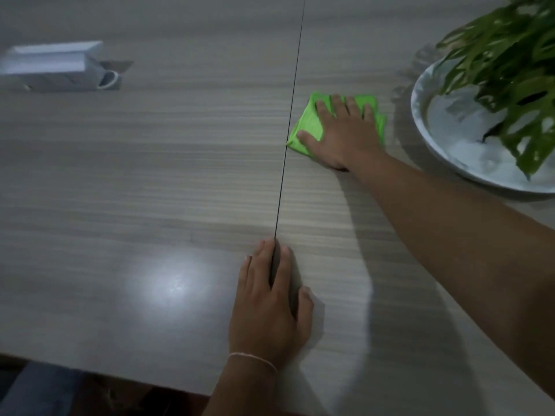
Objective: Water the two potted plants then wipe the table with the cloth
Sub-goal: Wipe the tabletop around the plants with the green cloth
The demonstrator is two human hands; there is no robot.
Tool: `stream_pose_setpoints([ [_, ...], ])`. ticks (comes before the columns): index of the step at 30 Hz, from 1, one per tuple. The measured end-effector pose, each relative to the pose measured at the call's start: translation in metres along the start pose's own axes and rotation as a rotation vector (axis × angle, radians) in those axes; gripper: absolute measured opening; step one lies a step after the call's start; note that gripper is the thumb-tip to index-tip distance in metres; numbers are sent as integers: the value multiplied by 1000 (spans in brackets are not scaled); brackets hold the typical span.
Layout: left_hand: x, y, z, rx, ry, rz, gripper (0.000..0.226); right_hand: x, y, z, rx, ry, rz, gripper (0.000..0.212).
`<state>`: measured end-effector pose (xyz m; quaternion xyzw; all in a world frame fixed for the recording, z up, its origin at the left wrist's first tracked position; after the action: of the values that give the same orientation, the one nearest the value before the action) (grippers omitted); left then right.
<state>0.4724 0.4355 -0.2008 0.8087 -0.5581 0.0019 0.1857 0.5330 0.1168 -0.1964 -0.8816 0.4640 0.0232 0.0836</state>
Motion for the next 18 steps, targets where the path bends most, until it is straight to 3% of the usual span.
stream_pose_setpoints([
  [4, 1, 1, -2, -20, -5, -17, 61, -33, 7, 6, 14, 9, -11, 88],
  [9, 0, 9, -4, -22, -28, -15, 61, -136, 24, 14, 36, 3, -76, 88],
  [14, -1, 14, -8, -14, -20, 25, 61, -247, 66, 22, 74, 30, -116, 83],
  [18, 2, 13, -2, 47, -52, 14, 66, -289, 115, 23, 69, 27, -109, 81],
])
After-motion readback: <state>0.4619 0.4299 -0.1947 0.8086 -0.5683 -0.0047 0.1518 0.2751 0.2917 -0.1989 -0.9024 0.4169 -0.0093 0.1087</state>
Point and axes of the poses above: each hand's wrist, its own x-axis towards the middle knuckle, its own z-axis out of the palm, y = z × x, the point moved 4 cm from there along x, towards the middle knuckle, and after that the axes turned 12 degrees about z, right-handed, at the moved point
